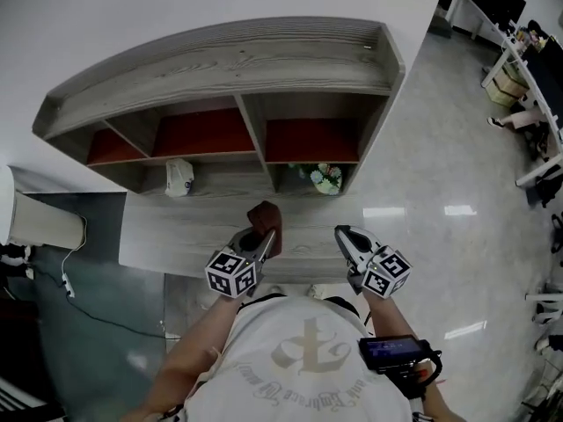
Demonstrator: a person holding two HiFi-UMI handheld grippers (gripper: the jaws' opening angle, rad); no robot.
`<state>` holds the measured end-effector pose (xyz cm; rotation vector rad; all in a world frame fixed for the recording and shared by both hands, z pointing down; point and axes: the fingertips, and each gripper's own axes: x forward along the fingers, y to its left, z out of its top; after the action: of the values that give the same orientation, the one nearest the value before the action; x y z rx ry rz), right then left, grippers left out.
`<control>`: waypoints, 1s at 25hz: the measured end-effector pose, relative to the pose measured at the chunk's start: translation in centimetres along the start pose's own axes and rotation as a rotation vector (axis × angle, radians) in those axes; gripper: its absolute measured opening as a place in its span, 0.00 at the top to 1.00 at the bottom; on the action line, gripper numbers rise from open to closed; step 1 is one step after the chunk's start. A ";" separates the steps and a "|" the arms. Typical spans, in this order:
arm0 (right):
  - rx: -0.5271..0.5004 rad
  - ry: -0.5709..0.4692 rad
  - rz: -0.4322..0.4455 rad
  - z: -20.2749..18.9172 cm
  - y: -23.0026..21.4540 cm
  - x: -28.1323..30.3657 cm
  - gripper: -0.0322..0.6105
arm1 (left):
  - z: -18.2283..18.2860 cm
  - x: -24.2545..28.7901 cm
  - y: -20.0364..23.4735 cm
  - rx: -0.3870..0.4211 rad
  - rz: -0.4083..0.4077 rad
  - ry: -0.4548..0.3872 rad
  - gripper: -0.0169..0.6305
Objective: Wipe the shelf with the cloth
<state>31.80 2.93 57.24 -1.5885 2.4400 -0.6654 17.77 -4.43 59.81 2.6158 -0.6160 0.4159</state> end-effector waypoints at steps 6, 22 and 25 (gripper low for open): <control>-0.043 0.048 0.019 -1.4 2.5 1.4 0.94 | -0.2 -3.7 2.3 -0.024 0.054 -0.052 0.87; -0.114 0.104 0.063 -3.5 7.8 5.1 0.94 | -1.7 -8.8 4.8 0.000 0.083 -0.071 0.87; -0.110 0.109 0.063 -4.1 8.8 5.4 0.94 | -2.2 -9.8 5.0 -0.004 0.084 -0.069 0.87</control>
<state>20.77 2.24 57.59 -1.5447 2.6358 -0.6335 6.57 -4.01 59.71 2.6168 -0.7513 0.3507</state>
